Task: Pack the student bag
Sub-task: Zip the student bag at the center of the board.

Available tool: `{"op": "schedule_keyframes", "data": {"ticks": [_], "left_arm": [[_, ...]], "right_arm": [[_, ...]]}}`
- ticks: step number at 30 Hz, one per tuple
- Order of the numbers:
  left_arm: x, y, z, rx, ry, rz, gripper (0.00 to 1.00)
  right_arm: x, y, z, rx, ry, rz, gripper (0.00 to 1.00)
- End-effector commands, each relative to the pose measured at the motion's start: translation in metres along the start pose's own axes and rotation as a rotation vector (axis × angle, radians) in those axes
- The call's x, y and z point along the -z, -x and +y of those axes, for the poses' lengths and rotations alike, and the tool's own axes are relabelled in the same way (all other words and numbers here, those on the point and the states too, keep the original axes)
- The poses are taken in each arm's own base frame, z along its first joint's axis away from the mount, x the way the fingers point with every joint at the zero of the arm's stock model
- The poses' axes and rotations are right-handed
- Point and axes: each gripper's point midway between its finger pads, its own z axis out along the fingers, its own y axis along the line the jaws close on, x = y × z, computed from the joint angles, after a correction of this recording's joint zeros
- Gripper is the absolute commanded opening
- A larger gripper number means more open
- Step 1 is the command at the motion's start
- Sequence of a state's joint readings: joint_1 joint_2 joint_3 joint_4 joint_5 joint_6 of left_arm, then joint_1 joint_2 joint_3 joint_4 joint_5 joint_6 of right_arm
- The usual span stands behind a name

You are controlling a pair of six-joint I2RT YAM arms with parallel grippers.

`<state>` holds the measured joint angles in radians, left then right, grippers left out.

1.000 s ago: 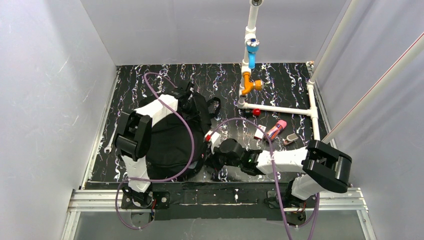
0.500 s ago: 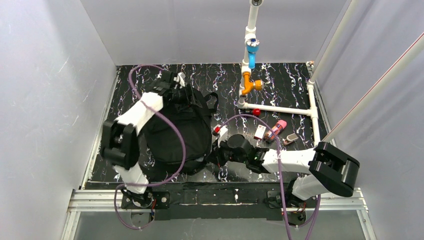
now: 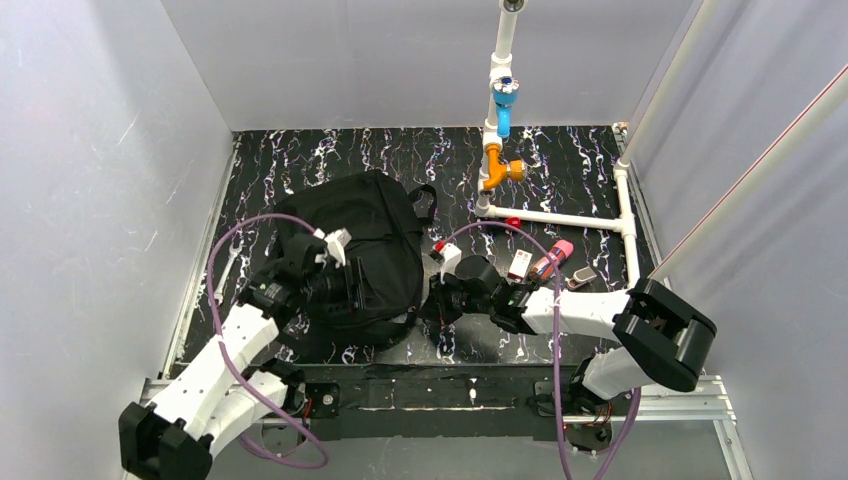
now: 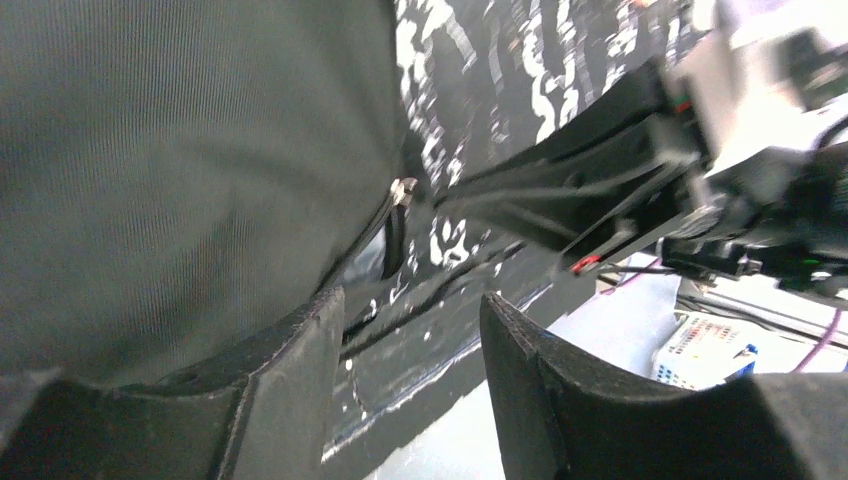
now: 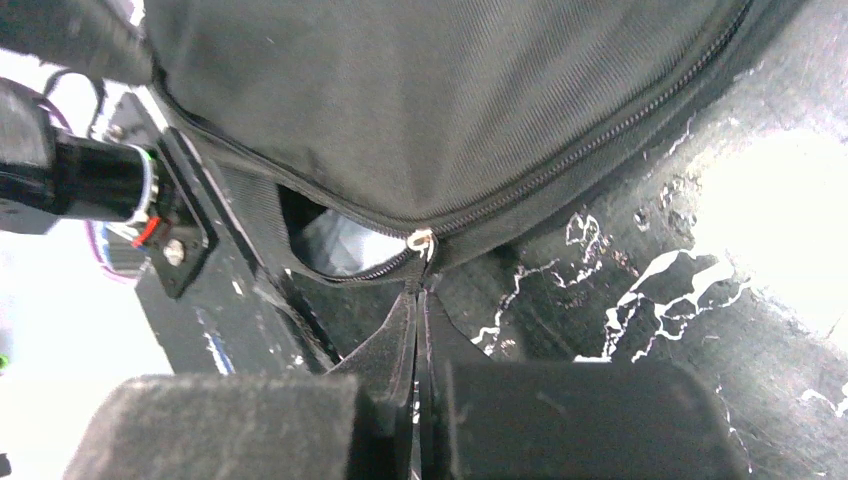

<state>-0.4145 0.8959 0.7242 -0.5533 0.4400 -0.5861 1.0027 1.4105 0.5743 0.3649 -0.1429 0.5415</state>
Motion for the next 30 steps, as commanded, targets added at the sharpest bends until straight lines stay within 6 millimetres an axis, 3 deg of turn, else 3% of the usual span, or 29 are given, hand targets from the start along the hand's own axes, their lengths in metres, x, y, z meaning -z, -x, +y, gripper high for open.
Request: {"op": "schedule_keyframes", "data": {"ticks": [1, 6, 10, 15, 17, 19, 22, 28, 30], "left_arm": [[0.003, -0.025, 0.004, 0.095, 0.023, -0.017, 0.49], [0.001, -0.058, 0.004, 0.212, 0.021, 0.128, 0.5], [0.011, -0.073, 0.021, 0.274, 0.073, 0.087, 0.57], [0.014, -0.085, 0.035, 0.354, 0.106, 0.05, 0.56], [0.015, -0.087, 0.05, 0.403, 0.188, 0.028, 0.55], [0.016, -0.078, 0.063, 0.418, 0.259, -0.04, 0.55], [0.016, -0.051, 0.064, 0.36, 0.28, -0.14, 0.58], [0.01, 0.0, 0.072, 0.128, 0.409, -0.21, 0.62], [0.006, 0.015, 0.073, 0.068, 0.449, -0.206, 0.5]], "right_arm": [[-0.004, -0.007, -0.011, 0.07, -0.065, 0.067, 0.18], [-0.01, -0.011, -0.014, 0.169, -0.046, 0.107, 0.35], [-0.017, -0.011, -0.012, 0.252, -0.01, 0.127, 0.48], [-0.03, -0.006, -0.001, 0.296, 0.064, 0.127, 0.51], [-0.034, -0.005, 0.002, 0.295, 0.082, 0.133, 0.42], [-0.035, -0.004, 0.002, 0.287, 0.078, 0.128, 0.27], [-0.029, -0.001, -0.003, 0.266, 0.025, 0.127, 0.03], [0.006, 0.025, -0.005, 0.221, -0.096, 0.049, 0.01], [0.013, 0.036, 0.003, 0.207, -0.089, 0.02, 0.01]]}}
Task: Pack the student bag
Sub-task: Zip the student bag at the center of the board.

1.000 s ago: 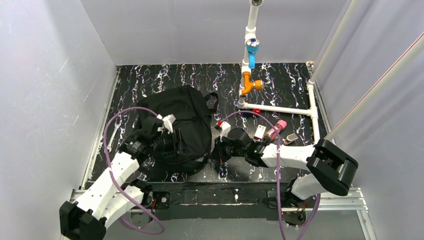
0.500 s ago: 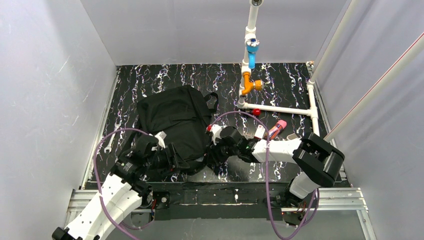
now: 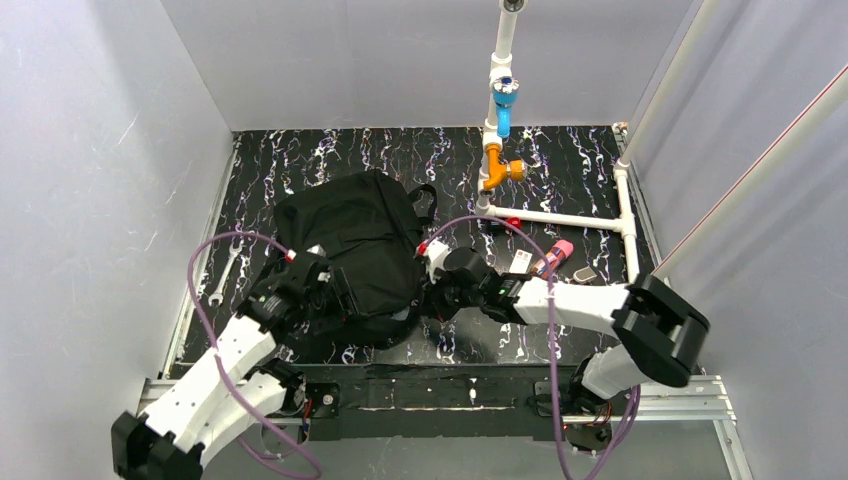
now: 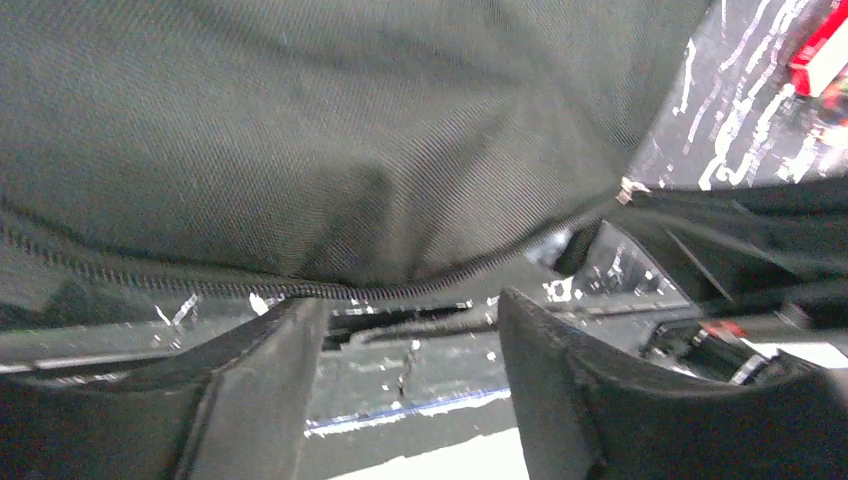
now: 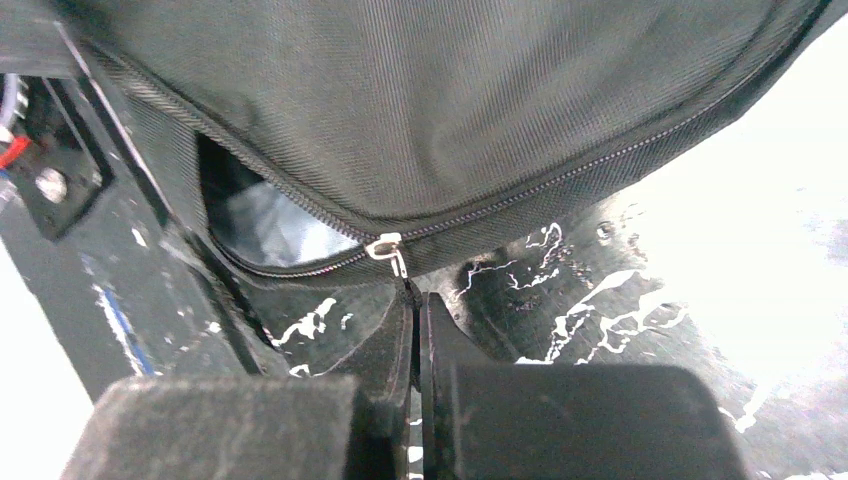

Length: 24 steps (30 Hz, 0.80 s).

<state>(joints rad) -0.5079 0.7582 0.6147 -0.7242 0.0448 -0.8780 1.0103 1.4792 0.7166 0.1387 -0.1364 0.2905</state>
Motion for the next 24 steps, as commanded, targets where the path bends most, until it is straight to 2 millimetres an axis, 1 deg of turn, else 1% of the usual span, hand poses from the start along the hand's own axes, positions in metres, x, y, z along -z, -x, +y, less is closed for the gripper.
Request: {"op": "schedule_keyframes", "data": {"ticks": [1, 5, 6, 7, 9, 11, 13, 14, 15, 18, 19, 20, 21, 22, 24], "left_arm": [[-0.005, 0.051, -0.015, -0.185, 0.052, -0.141, 0.42], [0.0, 0.072, -0.066, -0.245, -0.134, -0.187, 0.1], [0.004, 0.074, -0.08, -0.245, -0.198, -0.194, 0.04], [0.007, 0.076, -0.093, -0.231, -0.253, -0.204, 0.01], [0.012, 0.079, -0.115, -0.21, -0.36, -0.219, 0.0], [0.015, 0.083, -0.129, -0.204, -0.431, -0.236, 0.0], [0.007, 0.083, -0.13, -0.181, -0.424, -0.223, 0.0], [-0.001, 0.079, -0.128, -0.174, -0.405, -0.187, 0.0], [-0.015, 0.07, -0.122, -0.157, -0.37, -0.123, 0.0], [-0.039, 0.037, -0.106, -0.094, -0.343, 0.028, 0.0], [-0.044, 0.027, -0.1, -0.076, -0.346, 0.049, 0.0], [-0.044, 0.021, -0.099, -0.067, -0.369, 0.051, 0.0], [-0.042, 0.017, -0.098, -0.063, -0.391, 0.043, 0.0], [-0.038, 0.015, -0.098, -0.064, -0.412, 0.035, 0.04], [-0.025, 0.012, -0.1, -0.096, -0.465, 0.015, 0.16]], "right_arm": [[0.029, 0.044, 0.01, -0.029, -0.033, -0.115, 0.01], [0.035, 0.052, 0.015, -0.058, -0.03, -0.108, 0.01], [0.036, 0.053, 0.016, -0.064, -0.028, -0.113, 0.01], [0.037, 0.055, 0.019, -0.073, -0.014, -0.118, 0.01], [0.036, 0.056, 0.026, -0.072, 0.019, -0.104, 0.01], [0.035, 0.06, 0.031, -0.069, 0.045, -0.102, 0.01], [0.037, 0.063, 0.041, -0.066, 0.091, -0.097, 0.01], [0.039, 0.065, 0.047, -0.076, 0.12, -0.095, 0.01], [0.041, 0.07, 0.054, -0.088, 0.147, -0.104, 0.01], [0.049, 0.091, 0.068, -0.102, 0.198, -0.149, 0.01], [0.051, 0.093, 0.065, -0.102, 0.179, -0.16, 0.01], [0.051, 0.095, 0.055, -0.104, 0.125, -0.174, 0.01], [0.051, 0.092, 0.045, -0.109, 0.078, -0.165, 0.01], [0.052, 0.088, 0.034, -0.112, 0.039, -0.148, 0.01], [0.053, 0.08, 0.019, -0.124, 0.003, -0.107, 0.01]]}}
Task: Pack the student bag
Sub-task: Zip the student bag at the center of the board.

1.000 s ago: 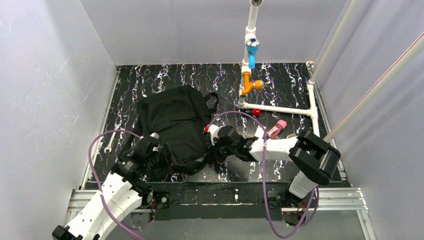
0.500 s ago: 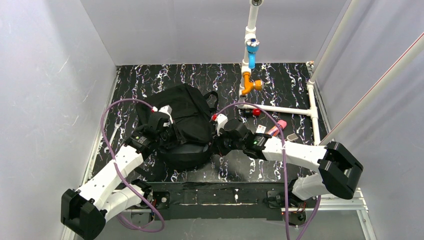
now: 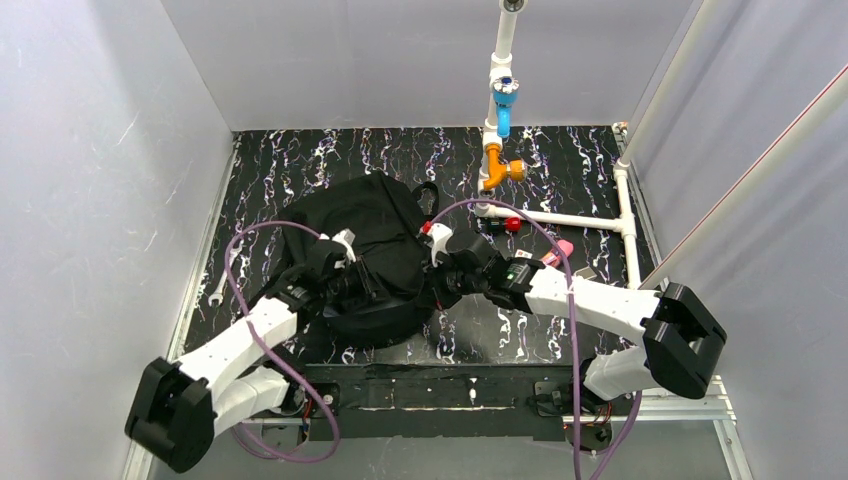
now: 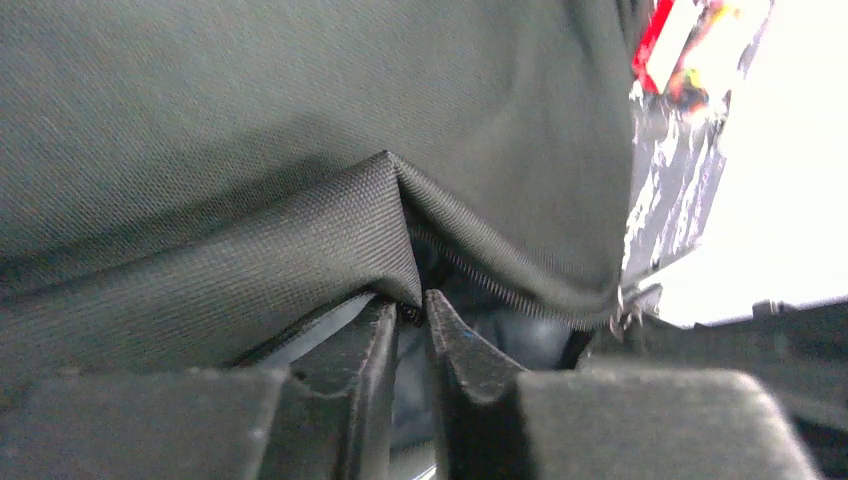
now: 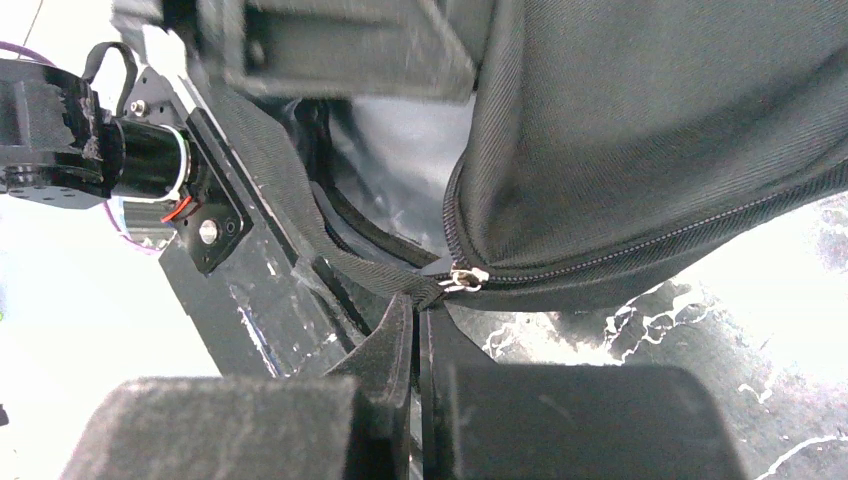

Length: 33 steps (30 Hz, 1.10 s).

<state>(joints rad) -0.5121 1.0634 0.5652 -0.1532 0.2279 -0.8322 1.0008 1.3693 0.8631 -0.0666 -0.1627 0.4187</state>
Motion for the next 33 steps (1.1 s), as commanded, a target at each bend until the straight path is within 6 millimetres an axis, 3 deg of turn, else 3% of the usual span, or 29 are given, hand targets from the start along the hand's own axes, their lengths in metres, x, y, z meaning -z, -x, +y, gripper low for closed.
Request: {"op": "schedule_keyframes", "data": {"ticks": [1, 5, 11, 15, 18, 23, 26, 33], "left_arm": [[0.03, -0.013, -0.036, -0.044, -0.212, -0.002, 0.24], [0.054, -0.02, -0.043, -0.163, -0.272, -0.007, 0.51], [0.08, -0.016, -0.067, -0.368, -0.366, -0.066, 0.64], [0.084, -0.017, -0.078, -0.429, -0.376, -0.072, 0.66], [0.082, -0.025, -0.086, -0.39, -0.359, -0.003, 0.64], [0.08, -0.048, -0.089, -0.276, -0.292, 0.11, 0.62], [0.077, -0.064, -0.096, -0.314, -0.276, 0.118, 0.61], [0.062, -0.057, -0.096, -0.376, -0.135, 0.101, 0.63]], "right_arm": [[0.017, 0.03, -0.009, 0.0, -0.03, -0.054, 0.01], [0.022, 0.025, -0.005, -0.012, 0.018, -0.032, 0.01], [0.023, 0.018, 0.02, -0.154, 0.131, 0.038, 0.01], [0.024, 0.018, 0.028, -0.236, 0.17, 0.011, 0.31], [0.026, 0.014, 0.016, -0.285, 0.108, -0.008, 0.5], [0.033, 0.014, -0.01, -0.399, 0.037, -0.072, 0.6], [0.04, 0.019, -0.028, -0.47, -0.006, -0.135, 0.67], [0.044, 0.024, -0.066, -0.701, -0.061, -0.214, 0.79]]}}
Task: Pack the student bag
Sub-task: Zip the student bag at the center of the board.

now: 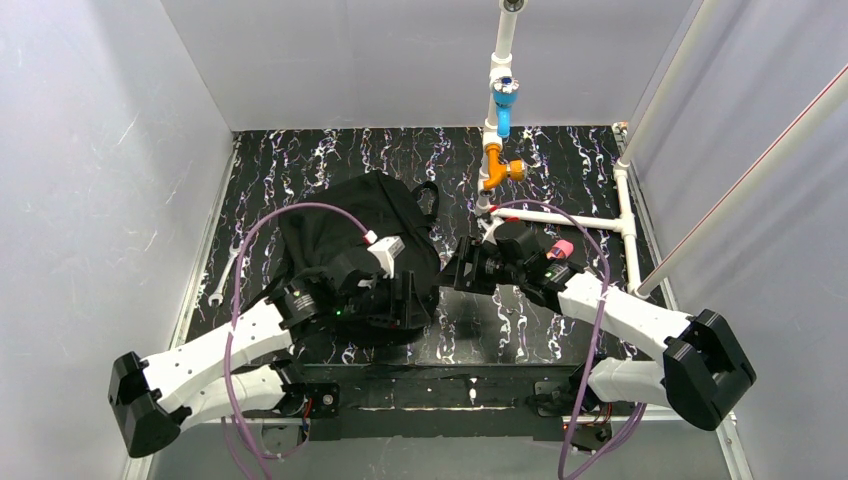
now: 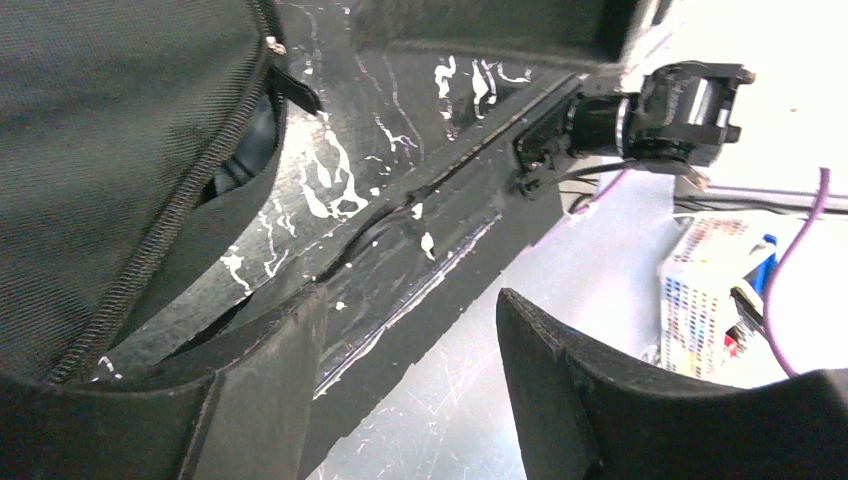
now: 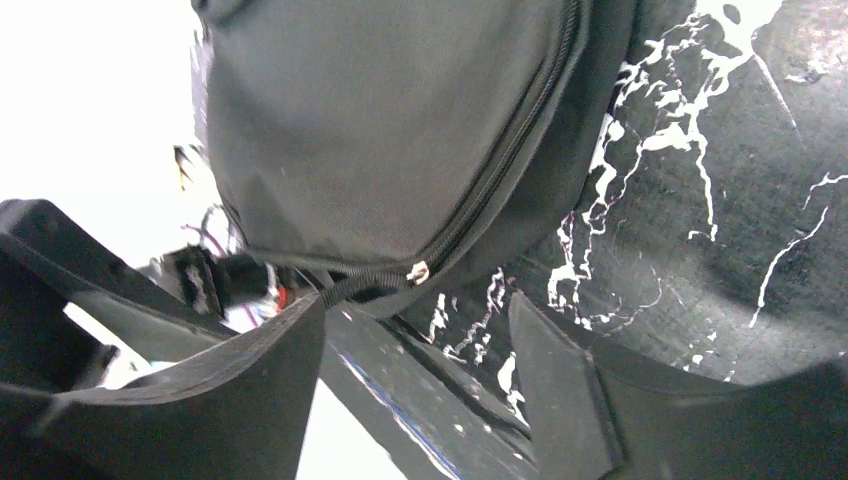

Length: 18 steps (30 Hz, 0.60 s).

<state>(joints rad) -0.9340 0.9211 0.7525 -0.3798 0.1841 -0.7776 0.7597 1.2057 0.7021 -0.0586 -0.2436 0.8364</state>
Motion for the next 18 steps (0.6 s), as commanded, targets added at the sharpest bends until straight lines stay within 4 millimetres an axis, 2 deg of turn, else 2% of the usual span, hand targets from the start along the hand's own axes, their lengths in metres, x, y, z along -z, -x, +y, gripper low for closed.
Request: {"op": "schedule_keyframes", "data": {"ticks": [1, 6, 12, 18], "left_arm": [[-0.002, 0.026, 0.004, -0.051, 0.125, -0.04, 0.64], [-0.014, 0.038, 0.022, -0.158, 0.296, 0.031, 0.6], [-0.034, 0.032, 0.022, -0.202, 0.324, 0.114, 0.5], [-0.038, 0.037, 0.03, -0.236, 0.374, 0.099, 0.4]], "right_arm": [[-0.001, 0.025, -0.004, -0.19, 0.039, -0.1, 0.8], [-0.019, 0.028, -0.003, -0.229, 0.062, -0.059, 0.78], [-0.036, 0.032, -0.002, -0.242, 0.089, -0.05, 0.77], [-0.043, 0.03, -0.003, -0.224, 0.094, -0.038, 0.74]]}}
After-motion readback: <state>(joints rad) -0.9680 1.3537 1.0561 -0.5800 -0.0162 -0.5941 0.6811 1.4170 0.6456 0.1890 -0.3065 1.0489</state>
